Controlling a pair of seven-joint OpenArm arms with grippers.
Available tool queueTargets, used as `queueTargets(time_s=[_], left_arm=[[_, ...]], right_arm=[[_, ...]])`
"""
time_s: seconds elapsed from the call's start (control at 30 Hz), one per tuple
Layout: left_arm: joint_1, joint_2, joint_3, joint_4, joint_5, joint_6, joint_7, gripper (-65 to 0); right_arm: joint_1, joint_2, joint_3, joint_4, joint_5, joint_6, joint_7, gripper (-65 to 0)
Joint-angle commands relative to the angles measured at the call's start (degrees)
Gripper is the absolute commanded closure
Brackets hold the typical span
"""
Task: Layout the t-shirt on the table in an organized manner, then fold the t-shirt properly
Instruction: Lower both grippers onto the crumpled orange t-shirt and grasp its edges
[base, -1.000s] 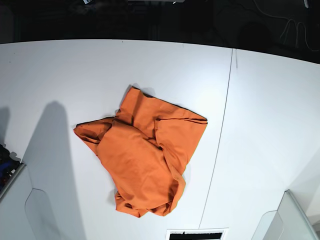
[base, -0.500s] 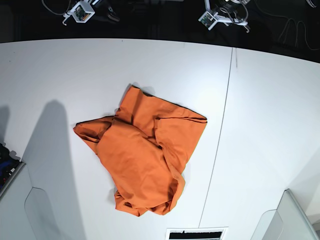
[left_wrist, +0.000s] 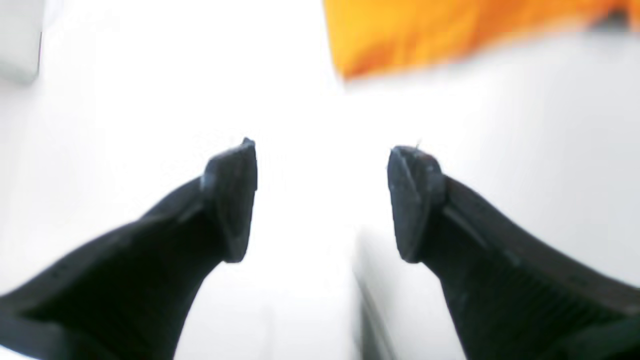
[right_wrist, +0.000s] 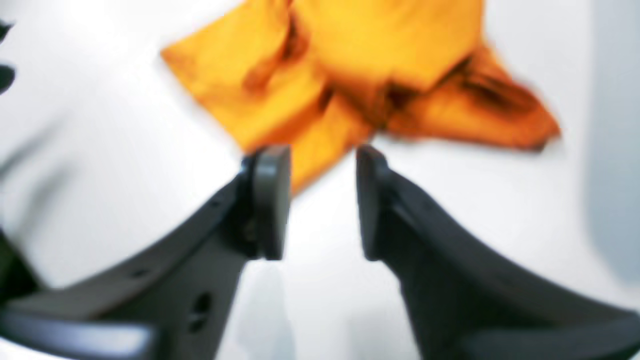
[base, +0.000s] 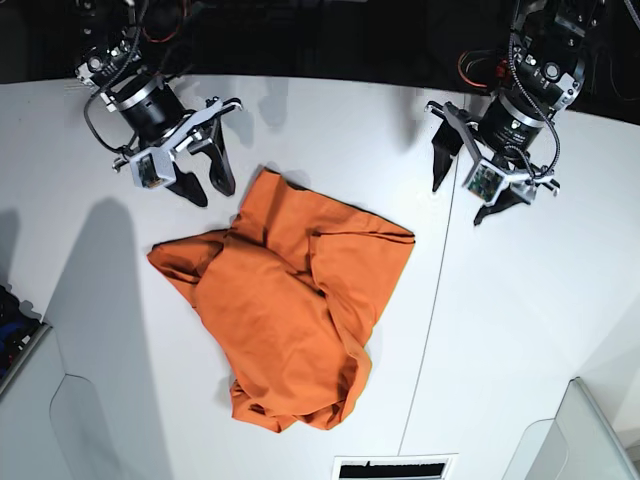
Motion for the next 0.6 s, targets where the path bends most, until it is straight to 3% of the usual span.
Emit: queueTargets(time_s=[0.0, 0.1, 0.23, 0.43, 0.57], left_arm=[[-2.75, -0.70, -0.39, 0.26, -0.87, 0.37, -1.29, -43.0], [-9.16, 0.15, -0.35, -4.07, -3.65, -1.25, -1.29, -43.0], [-16.50, 2.78, 1.86, -12.15, -6.27, -6.95, -1.31, -43.0], [-23.21, 6.12, 10.36, -18.05, -6.38, -7.04, -1.44, -43.0], [-25.55, 8.94, 14.40, -20.52, -5.90, -7.06, -2.43, -43.0]], right_arm=[[1.86, -1.36, 0.20, -1.16, 0.13, -0.17, 0.90, -28.3], [7.54, -5.73, 0.20, -7.43, -1.77, -0.17, 0.90, -30.2], [13.25, -8.48, 0.28, -11.76, -5.09, -1.99, 0.85, -30.2], [15.06, -8.96, 2.10, -11.89, -7.69, -9.44, 0.85, -30.2], [15.34, -9.99, 3.82, -11.93, -7.69, -9.99, 0.83, -30.2]])
